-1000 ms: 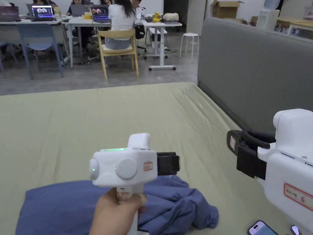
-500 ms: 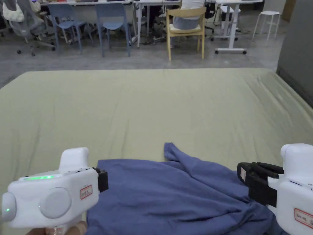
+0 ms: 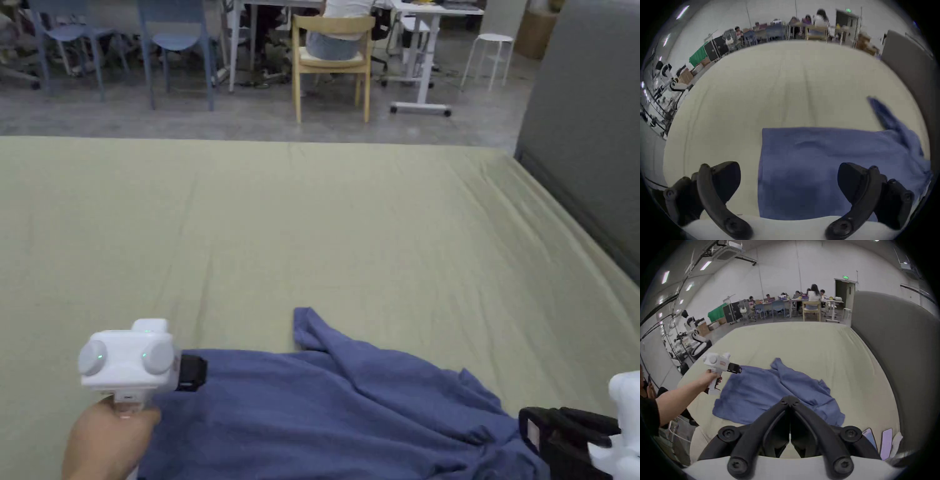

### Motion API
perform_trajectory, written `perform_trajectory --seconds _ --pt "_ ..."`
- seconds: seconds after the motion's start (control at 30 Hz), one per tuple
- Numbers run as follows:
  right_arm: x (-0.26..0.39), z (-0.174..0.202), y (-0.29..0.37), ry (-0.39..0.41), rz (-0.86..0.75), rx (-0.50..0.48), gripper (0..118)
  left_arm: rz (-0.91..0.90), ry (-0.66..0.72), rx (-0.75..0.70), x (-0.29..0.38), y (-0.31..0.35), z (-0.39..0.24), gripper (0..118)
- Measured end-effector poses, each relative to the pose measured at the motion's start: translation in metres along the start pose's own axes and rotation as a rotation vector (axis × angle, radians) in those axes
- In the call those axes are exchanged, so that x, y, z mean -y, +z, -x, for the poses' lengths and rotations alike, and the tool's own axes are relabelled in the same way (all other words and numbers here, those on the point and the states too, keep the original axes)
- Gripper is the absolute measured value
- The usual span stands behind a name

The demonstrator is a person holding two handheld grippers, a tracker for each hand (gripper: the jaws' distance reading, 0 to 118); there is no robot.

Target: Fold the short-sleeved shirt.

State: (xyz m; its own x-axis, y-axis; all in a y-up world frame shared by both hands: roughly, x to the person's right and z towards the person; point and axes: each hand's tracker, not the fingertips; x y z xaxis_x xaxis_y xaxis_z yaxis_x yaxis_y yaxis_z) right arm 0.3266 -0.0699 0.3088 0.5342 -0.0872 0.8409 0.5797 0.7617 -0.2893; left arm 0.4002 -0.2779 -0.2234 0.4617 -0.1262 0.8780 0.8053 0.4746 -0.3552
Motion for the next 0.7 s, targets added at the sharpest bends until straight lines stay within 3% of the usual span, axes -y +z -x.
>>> perform_trajectory --seconds 0.1,0.17,0.2,0.27,0.33,0.4,0.43,0.47,0.5,0.57,0.63,0.67,0.7 --pt "0.011 -0.022 -0.013 -0.069 0.056 0.058 3 0.037 -0.01 0.002 0.01 0.001 -0.015 117" --pt "0.019 -0.037 -0.026 -0.1 0.095 0.114 3 -0.085 -0.006 -0.004 0.016 0.025 -0.021 109" --pt "0.023 -0.044 -0.034 -0.117 0.107 0.129 3 -0.115 -0.04 0.042 0.013 0.03 -0.025 86" --pt "0.029 -0.056 -0.053 -0.148 0.14 0.168 3 -0.133 -0.169 0.072 0.011 0.039 -0.04 0" --pt "0.032 -0.069 -0.074 -0.221 0.173 0.139 3 -0.184 -0.254 0.039 0.012 0.063 -0.046 0" --pt "0.032 -0.081 -0.095 -0.338 0.193 0.14 8 -0.22 -0.148 0.161 0.008 0.083 -0.035 0" --pt "0.033 -0.088 -0.105 -0.388 0.2 0.134 35 -0.239 -0.089 0.185 0.006 0.098 -0.026 0" --pt "0.033 -0.097 -0.119 -0.45 0.245 0.133 99 -0.266 -0.048 0.164 0.004 0.115 -0.016 0" --pt "0.035 -0.104 -0.133 -0.505 0.306 0.136 118 -0.288 -0.021 0.163 0.008 0.13 -0.011 0" --pt "0.038 -0.114 -0.151 -0.641 0.333 0.053 118 -0.329 0.022 0.215 0.01 0.16 0.005 0" --pt "0.042 -0.122 -0.167 -0.719 0.374 0.047 118 -0.357 0.013 0.201 0.017 0.184 0.012 0" --pt "0.044 -0.124 -0.176 -0.75 0.401 0.057 110 -0.38 0.011 0.188 0.02 0.196 0.016 0" --pt "0.056 -0.129 -0.179 -0.761 0.428 0.082 88 -0.404 0.01 0.177 0.022 0.205 0.02 0"
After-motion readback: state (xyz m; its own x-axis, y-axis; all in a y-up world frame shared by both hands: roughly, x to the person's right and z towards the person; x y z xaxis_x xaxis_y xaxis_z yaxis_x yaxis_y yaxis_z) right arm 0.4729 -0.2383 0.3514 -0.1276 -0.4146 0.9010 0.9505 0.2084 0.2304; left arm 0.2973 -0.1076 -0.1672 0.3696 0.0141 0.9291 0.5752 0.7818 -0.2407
